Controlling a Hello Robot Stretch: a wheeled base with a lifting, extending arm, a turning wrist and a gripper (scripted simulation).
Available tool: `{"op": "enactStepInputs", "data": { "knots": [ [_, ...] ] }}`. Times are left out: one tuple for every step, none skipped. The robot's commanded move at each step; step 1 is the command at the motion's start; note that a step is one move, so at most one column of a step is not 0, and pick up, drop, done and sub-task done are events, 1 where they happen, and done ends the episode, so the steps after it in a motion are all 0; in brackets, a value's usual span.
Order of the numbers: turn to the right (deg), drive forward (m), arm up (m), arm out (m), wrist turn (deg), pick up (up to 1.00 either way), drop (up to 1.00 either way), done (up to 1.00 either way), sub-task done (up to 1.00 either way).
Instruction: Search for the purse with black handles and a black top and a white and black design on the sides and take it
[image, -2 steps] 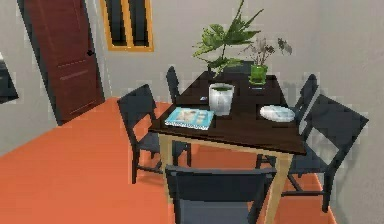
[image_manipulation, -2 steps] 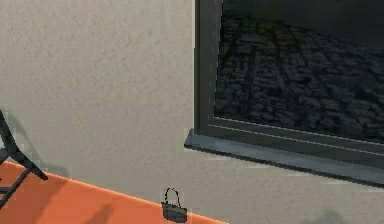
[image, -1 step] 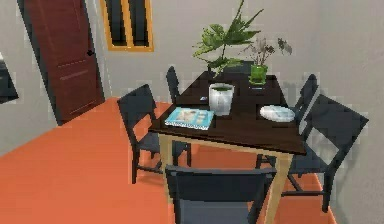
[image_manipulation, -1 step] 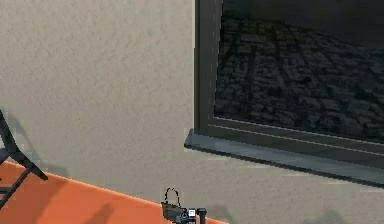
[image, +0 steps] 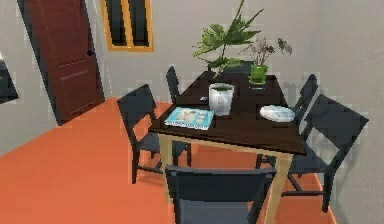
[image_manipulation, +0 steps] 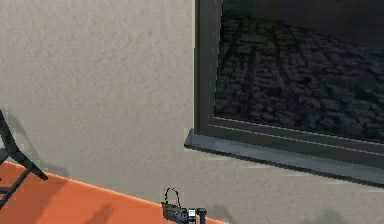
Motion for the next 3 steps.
{"op": "enactStepInputs", "data": {
  "knots": [
    [0.0, 0.0, 0.0, 0.0, 45.0, 0.0, 0.0, 0.0, 0.0],
    [0.0, 0.0, 0.0, 0.0, 45.0, 0.0, 0.0, 0.0, 0.0],
    [0.0, 0.0, 0.0, 0.0, 30.0, 0.0, 0.0, 0.0, 0.0]
  ]
}}
